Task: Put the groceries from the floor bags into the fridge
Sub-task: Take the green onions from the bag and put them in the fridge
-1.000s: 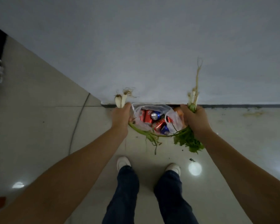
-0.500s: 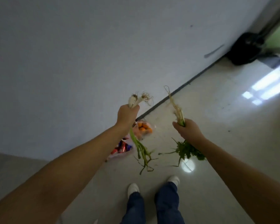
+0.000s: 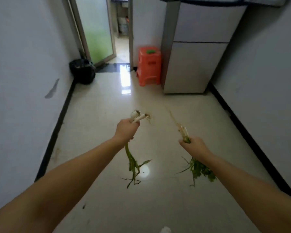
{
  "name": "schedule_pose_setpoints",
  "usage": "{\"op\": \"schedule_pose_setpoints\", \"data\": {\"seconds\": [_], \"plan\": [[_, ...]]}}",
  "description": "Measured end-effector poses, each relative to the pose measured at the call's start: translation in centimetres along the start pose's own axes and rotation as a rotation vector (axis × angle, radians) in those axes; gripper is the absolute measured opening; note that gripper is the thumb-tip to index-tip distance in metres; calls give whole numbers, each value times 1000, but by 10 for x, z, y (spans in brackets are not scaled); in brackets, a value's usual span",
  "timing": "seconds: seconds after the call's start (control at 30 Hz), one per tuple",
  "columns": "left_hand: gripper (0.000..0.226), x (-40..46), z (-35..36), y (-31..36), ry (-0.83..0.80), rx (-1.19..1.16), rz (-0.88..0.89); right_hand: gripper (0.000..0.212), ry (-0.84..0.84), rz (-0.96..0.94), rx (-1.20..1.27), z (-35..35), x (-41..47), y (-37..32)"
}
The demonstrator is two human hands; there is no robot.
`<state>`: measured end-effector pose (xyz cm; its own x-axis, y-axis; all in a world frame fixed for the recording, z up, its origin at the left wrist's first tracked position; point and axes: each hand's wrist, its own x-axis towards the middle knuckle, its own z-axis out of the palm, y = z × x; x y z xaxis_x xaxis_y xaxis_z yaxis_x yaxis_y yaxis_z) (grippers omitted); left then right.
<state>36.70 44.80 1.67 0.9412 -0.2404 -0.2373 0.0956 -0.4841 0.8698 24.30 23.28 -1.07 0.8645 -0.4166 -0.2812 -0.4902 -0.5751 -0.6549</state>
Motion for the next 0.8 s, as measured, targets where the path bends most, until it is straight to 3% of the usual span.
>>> {"op": "schedule_pose_setpoints", "data": {"seconds": [0.13, 0.3, 0.57, 0.8], "plan": [[22, 20, 94, 50, -109, 48, 36, 37, 87, 50, 10, -71, 8, 63], [21, 52, 158, 101, -168, 116, 86, 35, 153, 85, 80, -125, 33, 102], [20, 150, 226, 167, -193, 191, 167, 37, 182, 59, 77, -180, 129, 130], [25, 273, 293, 261, -264, 224, 247, 39, 280, 65, 95, -277, 250, 131]]}}
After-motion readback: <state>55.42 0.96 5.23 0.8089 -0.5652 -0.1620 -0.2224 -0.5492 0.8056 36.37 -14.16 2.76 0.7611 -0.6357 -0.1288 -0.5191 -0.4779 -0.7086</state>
